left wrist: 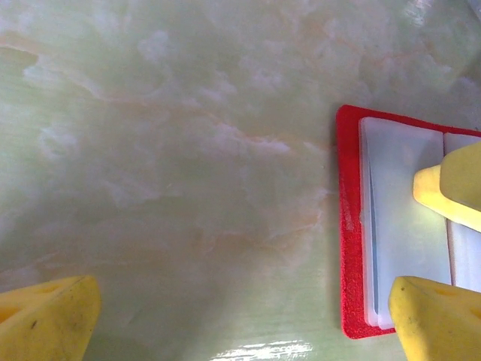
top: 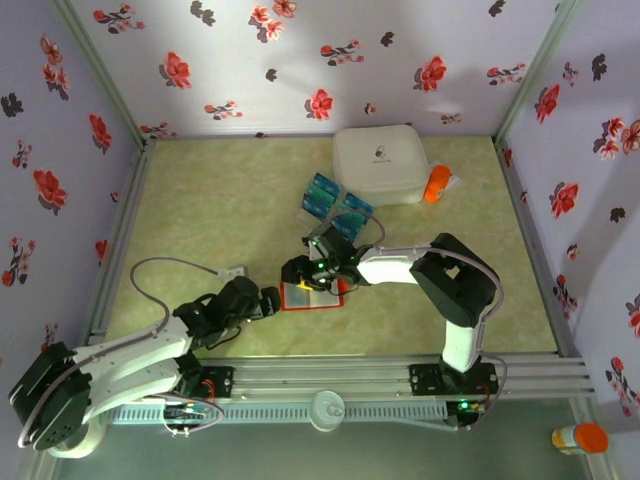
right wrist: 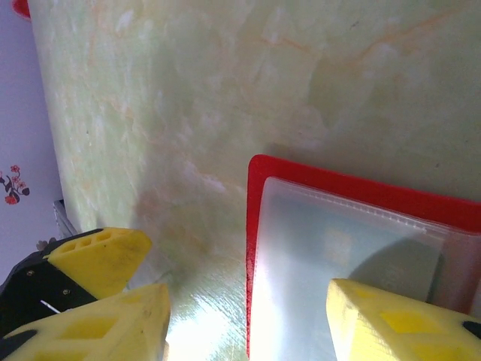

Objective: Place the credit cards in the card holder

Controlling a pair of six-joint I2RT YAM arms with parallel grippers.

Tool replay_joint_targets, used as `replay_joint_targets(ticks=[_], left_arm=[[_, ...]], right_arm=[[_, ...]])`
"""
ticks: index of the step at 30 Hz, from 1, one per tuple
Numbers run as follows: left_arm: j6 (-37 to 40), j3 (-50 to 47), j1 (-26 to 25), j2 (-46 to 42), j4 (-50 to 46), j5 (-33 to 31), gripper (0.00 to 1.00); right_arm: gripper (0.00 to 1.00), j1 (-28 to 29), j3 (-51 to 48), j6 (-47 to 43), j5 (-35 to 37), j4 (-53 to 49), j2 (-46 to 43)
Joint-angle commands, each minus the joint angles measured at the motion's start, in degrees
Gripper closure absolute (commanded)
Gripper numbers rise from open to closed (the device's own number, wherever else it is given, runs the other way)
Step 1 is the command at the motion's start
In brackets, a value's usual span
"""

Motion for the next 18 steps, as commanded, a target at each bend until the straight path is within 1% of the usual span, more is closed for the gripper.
replay_joint_targets(ticks=[1,5,14,16,18], left_arm=[[1.54,2.78,0.28,1.77,1.84,0.97,0.01],[1.99,3.31,0.24,3.49,2.85,1.48,0.01],[2.47,3.71,0.1,6.37,4.63,1.67,0.01],[2.72,3.97,0.14,7.2,5.0,1.72,0.01],[3.0,4.26,0.11,8.13,5.31,1.76,0.01]], right_arm=[[0.45,-0.43,0.98,-0.27,1.89,-1.16,-1.13],[0.54,-0.86,1.71,-1.41,2.31,-3.16,-1.46],[0.86,-1.21,3.42,-3.95,3.51,-7.98,-0.28],[0.9,-1.24,3.95,-4.45,3.73,-8.98,0.46],[0.91,-1.24,4.19,-4.7,3.57,-9.26,1.11]])
